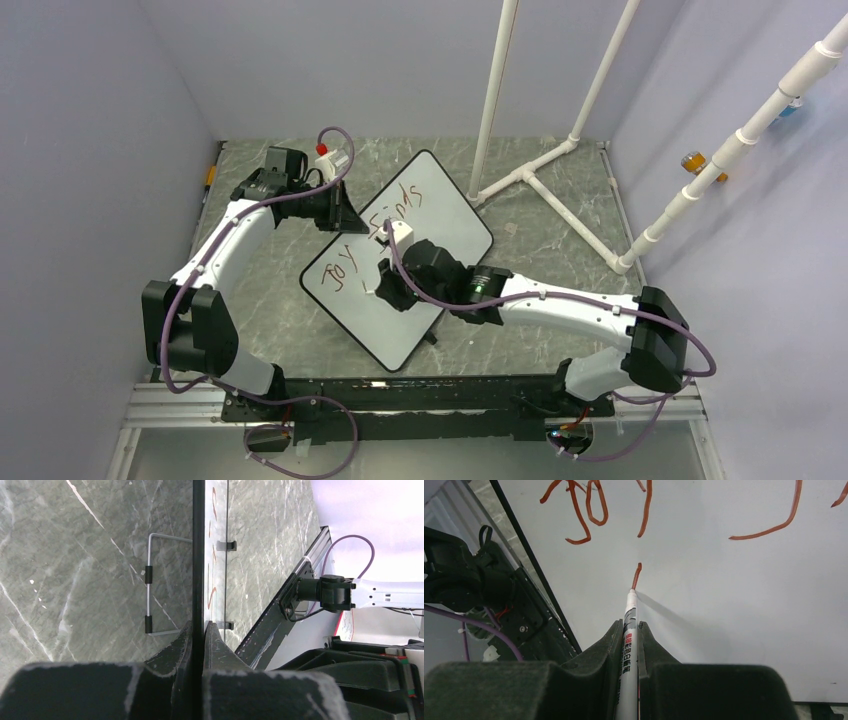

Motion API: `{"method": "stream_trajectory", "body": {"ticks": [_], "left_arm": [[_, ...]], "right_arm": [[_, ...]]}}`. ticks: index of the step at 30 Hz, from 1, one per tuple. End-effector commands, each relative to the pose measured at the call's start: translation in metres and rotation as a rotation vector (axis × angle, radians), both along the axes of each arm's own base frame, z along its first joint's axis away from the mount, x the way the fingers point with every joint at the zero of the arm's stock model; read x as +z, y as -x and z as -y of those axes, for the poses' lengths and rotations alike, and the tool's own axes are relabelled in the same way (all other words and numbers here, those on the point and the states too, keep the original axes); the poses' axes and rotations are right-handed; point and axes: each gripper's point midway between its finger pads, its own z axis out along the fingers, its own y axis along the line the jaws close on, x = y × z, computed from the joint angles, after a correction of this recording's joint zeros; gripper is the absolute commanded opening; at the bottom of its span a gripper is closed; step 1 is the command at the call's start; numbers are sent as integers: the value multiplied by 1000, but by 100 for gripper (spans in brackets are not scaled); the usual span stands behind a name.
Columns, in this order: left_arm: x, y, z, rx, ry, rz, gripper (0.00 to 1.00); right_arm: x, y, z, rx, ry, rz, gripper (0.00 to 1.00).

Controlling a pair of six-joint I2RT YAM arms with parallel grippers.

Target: Write a sentence on the whiteboard

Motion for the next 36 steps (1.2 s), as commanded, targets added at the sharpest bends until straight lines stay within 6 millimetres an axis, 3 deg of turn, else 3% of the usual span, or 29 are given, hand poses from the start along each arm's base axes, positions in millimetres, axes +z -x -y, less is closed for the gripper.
{"method": "stream_trajectory", "body": {"ticks": [1,11,17,23,29,36], "left_arm": [[22,-22,-7,28,-51,195,0],[21,-22,-7,26,-50,195,0],[22,-22,-7,25,-49,197,0],[22,-22,-7,24,-48,195,0],[22,-23,-7,24,-48,197,0],[20,-23,-6,24,-49,191,0]], "right_arm": [[-21,0,13,-53,56,-21,0],[2,-35,14,-173,96,88,0],[10,-42,8,-177,93,110,0],[-2,-27,12,-135,95,58,0],[-35,0,25,-90,132,-29,0],[-42,28,20,-39,143,-54,0]]}}
